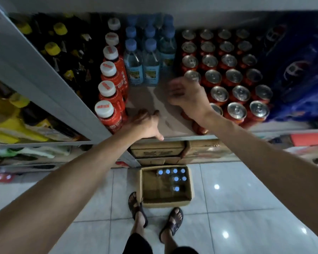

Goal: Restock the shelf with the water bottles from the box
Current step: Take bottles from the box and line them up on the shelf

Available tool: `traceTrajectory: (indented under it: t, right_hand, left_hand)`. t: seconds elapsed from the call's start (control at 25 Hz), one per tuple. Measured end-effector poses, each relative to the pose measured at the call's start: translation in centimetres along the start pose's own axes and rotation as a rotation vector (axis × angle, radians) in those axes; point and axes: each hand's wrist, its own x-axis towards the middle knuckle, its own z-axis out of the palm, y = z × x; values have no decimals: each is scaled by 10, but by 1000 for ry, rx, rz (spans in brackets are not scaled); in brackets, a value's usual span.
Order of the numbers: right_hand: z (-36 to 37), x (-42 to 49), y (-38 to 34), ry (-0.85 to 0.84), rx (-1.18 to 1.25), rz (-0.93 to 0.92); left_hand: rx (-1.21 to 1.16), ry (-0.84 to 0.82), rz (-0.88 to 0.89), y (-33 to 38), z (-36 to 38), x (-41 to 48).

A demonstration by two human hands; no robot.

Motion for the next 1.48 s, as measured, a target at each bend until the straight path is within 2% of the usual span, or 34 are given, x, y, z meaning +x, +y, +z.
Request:
traceTrajectory:
  t: [0.12,0.16,0.2,0.24,0.32,0.44,0.56,0.64,0.76,0.92,1.0,1.08,1.2,1.48]
  right_hand:
    - [-16,-88,30,-31,-25,94]
    - [-16,-113,50,-33,-34,161]
    - [-12,-133,75,-27,-38,241]
    - [-5,-149,101,-17,-31,312]
    - [11,-174,152,-3,-27,446]
    - [47,-203,214,21,-61,669]
    - [106,-219,286,10,-82,768]
    - [149,-224,340,33,-55,814]
    - [214,-227,417,18,-49,851]
    - [300,-228,549,-42,-277,793]
    - [324,-218,600,-24,-353,762]
    - [338,-205,633,-4,-407,734]
    - [363,-179,675,30,-438,706]
    - [376,-144,710,53,-563,690]
  left_hand:
    - [-89,366,188,22,14,-28]
    - [-103,420,262,29,21,-38]
    - [-117,402,332,33,32,-45]
    - [-133,313,384,35,47,-47]
    - [-185,22,407,38,87,-40]
    - [-157,-345,335,34,155,-12]
    - [-143,-562,238,21,231,35]
    - [-150,-574,183,10,282,68]
    - [-43,-482,126,-15,359,118]
    - [207,-424,79,-60,488,181]
    - [410,-408,139,-84,547,204]
    - [558,-394,213,-102,584,222]
    - [672,-417,222,-125,628,246]
    - [608,-420,142,-131,663,259]
